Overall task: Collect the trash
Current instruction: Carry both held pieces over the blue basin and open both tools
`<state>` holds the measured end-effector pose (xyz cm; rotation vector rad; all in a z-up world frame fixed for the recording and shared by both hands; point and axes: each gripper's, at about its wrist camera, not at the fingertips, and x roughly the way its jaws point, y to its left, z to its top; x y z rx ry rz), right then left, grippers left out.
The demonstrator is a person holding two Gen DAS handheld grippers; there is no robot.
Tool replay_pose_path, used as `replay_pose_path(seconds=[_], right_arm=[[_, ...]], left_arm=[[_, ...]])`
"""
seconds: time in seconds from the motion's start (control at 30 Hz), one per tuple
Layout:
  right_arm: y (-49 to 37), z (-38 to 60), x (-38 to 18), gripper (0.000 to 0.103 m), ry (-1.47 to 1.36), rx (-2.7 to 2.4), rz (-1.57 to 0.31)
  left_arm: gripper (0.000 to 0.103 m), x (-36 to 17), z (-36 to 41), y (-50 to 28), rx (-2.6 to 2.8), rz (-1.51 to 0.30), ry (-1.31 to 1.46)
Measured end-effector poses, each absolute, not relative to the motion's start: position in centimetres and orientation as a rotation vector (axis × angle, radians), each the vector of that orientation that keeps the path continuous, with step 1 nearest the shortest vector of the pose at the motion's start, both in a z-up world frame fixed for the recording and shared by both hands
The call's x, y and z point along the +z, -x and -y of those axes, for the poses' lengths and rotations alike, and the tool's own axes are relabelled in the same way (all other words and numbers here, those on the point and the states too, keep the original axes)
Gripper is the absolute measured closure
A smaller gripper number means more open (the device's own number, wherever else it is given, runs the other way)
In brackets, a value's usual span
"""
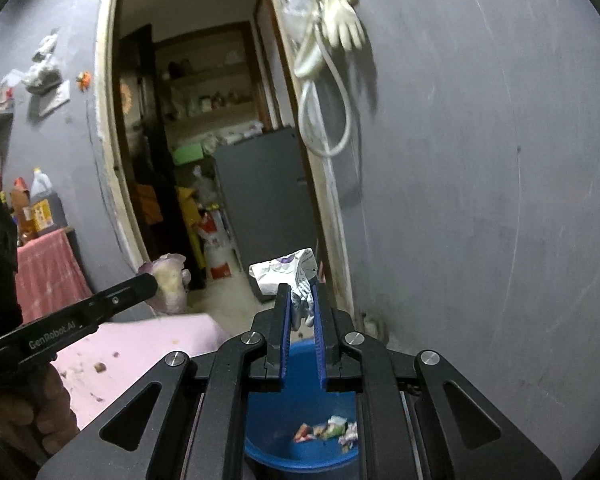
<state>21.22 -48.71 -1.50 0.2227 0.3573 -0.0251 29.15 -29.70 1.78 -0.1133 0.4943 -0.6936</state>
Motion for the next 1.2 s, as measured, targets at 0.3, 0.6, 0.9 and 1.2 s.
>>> replay_pose_path(seconds=[0.3, 0.6, 0.9, 1.2], right_arm=[[-23.8, 49.8, -6.1, 0.094, -0.265, -0.028, -0.474], [-26.0, 50.4, -9.7, 0.092, -0.321, -0.018, -0.582], [-26.9, 51.0, -11.5, 0.091, -0.367, -0.022, -0.655], [-26.6, 51.0, -10.6, 0.077, -0.371, -0.029, -0.644]], left_arm=[[0.1, -3.8, 32.1, -32.1, -0.666, -0.635, 0.084], [0.1, -9.0, 33.6, -34.7, -0.609, -0.79, 0.03], [0.1, -11.1, 33.7, -35.8, -0.581, -0.887, 0.061], [0.093, -9.3, 31.9, -34.9, -0.568, -0.86, 0.108]])
